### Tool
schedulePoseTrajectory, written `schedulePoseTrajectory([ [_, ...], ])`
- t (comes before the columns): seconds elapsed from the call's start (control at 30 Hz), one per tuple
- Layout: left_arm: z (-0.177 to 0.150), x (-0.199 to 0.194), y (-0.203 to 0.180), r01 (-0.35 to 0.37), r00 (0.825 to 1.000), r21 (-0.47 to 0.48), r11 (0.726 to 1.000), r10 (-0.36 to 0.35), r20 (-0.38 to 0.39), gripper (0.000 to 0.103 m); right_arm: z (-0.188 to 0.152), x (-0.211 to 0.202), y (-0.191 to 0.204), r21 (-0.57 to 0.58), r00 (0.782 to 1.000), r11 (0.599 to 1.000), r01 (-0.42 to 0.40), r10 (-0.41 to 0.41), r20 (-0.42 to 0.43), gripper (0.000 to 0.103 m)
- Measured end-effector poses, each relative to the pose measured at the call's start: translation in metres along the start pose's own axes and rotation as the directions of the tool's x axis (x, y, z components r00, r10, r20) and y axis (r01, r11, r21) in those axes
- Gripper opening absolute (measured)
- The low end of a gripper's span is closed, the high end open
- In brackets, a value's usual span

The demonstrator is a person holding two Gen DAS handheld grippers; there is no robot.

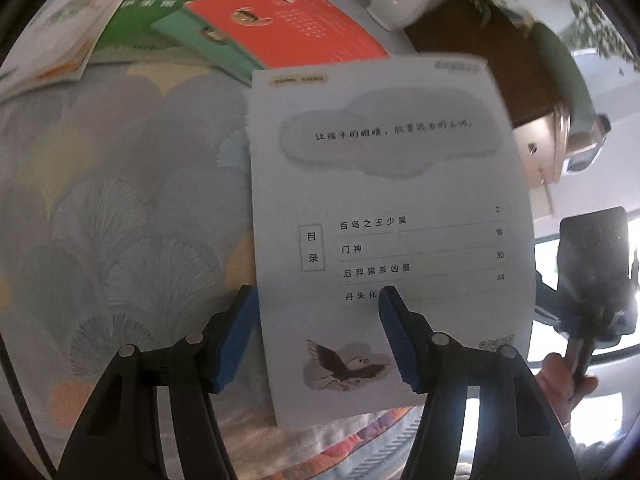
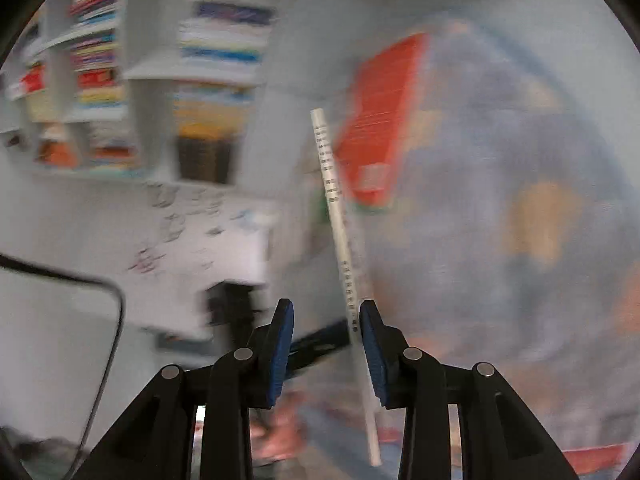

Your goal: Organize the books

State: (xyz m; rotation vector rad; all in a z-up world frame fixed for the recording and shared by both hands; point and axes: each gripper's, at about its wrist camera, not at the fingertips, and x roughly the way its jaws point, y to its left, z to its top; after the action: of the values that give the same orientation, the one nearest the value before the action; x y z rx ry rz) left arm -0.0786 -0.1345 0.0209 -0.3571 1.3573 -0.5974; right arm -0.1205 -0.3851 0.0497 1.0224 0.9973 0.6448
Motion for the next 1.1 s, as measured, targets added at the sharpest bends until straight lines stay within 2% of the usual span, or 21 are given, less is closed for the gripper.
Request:
schedulePoseTrajectory([
  [0.1, -0.004, -0.024, 0.010, -0.066, 0.997, -0.012, 0.998, 0.066, 0.046, 0.059, 0.005, 0.022, 0.024, -0.072, 0.991, 0.989, 0.131, -0.130, 0.006, 0.034],
  [0.2, -0.011, -0.067, 0.026, -0.113, 0.987, -0.045, 0.993, 0.117, 0.109, 0.059, 0.005, 0.034, 0.059, -0.168, 0.983, 0.969, 0.182, -0.184, 0.000, 0.034],
  [0.27, -0.017, -0.106, 0.040, -0.111, 0.979, -0.077, 0.991, 0.122, 0.164, 0.059, 0.001, 0.046, 0.088, -0.246, 0.982, 0.953, 0.176, -0.187, -0.022, 0.034],
  [0.4, -0.026, -0.162, 0.069, -0.092, 0.960, -0.137, 0.986, 0.125, 0.251, 0.059, -0.010, 0.093, 0.131, -0.303, 0.990, 0.951, 0.063, -0.098, -0.104, 0.034],
  [0.47, -0.027, -0.180, 0.088, -0.118, 0.946, -0.175, 0.977, 0.164, 0.279, 0.059, -0.019, 0.119, 0.141, -0.323, 0.983, 0.944, 0.068, -0.120, -0.142, 0.034],
  [0.57, -0.033, -0.193, 0.120, -0.170, 0.942, -0.206, 0.964, 0.220, 0.252, 0.059, -0.034, 0.148, 0.141, -0.317, 0.969, 0.944, 0.091, -0.157, -0.191, 0.035],
  [0.63, -0.034, -0.186, 0.133, -0.180, 0.957, -0.189, 0.965, 0.216, 0.194, 0.059, -0.038, 0.158, 0.134, -0.314, 0.958, 0.936, 0.157, -0.222, -0.182, 0.043],
  [0.67, -0.034, -0.175, 0.137, -0.193, 0.965, -0.165, 0.967, 0.217, 0.148, 0.059, -0.042, 0.161, 0.128, -0.331, 0.940, 0.911, 0.247, -0.308, -0.148, 0.057],
  [0.7, -0.034, -0.167, 0.138, -0.201, 0.969, -0.143, 0.969, 0.218, 0.120, 0.059, -0.045, 0.164, 0.124, -0.347, 0.922, 0.885, 0.309, -0.369, -0.119, 0.061],
  [0.73, -0.033, -0.157, 0.138, -0.205, 0.972, -0.119, 0.971, 0.216, 0.089, 0.059, -0.049, 0.168, 0.116, -0.360, 0.895, 0.854, 0.376, -0.436, -0.098, 0.061],
  [0.83, -0.035, -0.131, 0.143, -0.207, 0.978, -0.087, 0.974, 0.209, 0.012, 0.059, -0.055, 0.180, 0.092, -0.342, 0.833, 0.805, 0.486, -0.545, -0.099, 0.060],
  [0.9, -0.034, -0.120, 0.144, -0.223, 0.975, -0.084, 0.971, 0.224, 0.003, 0.059, -0.059, 0.185, 0.073, -0.331, 0.799, 0.779, 0.533, -0.592, -0.105, 0.040],
  [0.97, -0.032, -0.122, 0.144, -0.212, 0.976, -0.072, 0.975, 0.215, 0.027, 0.058, -0.064, 0.189, 0.060, -0.323, 0.779, 0.760, 0.565, -0.620, -0.097, 0.033],
  [1.0, -0.032, -0.121, 0.144, -0.211, 0.977, -0.065, 0.975, 0.213, 0.025, 0.054, -0.068, 0.191, 0.057, -0.319, 0.774, 0.756, 0.571, -0.626, -0.099, 0.027],
  [1.1, -0.028, -0.122, 0.152, -0.166, 0.986, -0.064, 0.984, 0.167, 0.015, 0.053, -0.077, 0.192, 0.053, -0.315, 0.762, 0.742, 0.592, -0.642, -0.079, 0.026],
])
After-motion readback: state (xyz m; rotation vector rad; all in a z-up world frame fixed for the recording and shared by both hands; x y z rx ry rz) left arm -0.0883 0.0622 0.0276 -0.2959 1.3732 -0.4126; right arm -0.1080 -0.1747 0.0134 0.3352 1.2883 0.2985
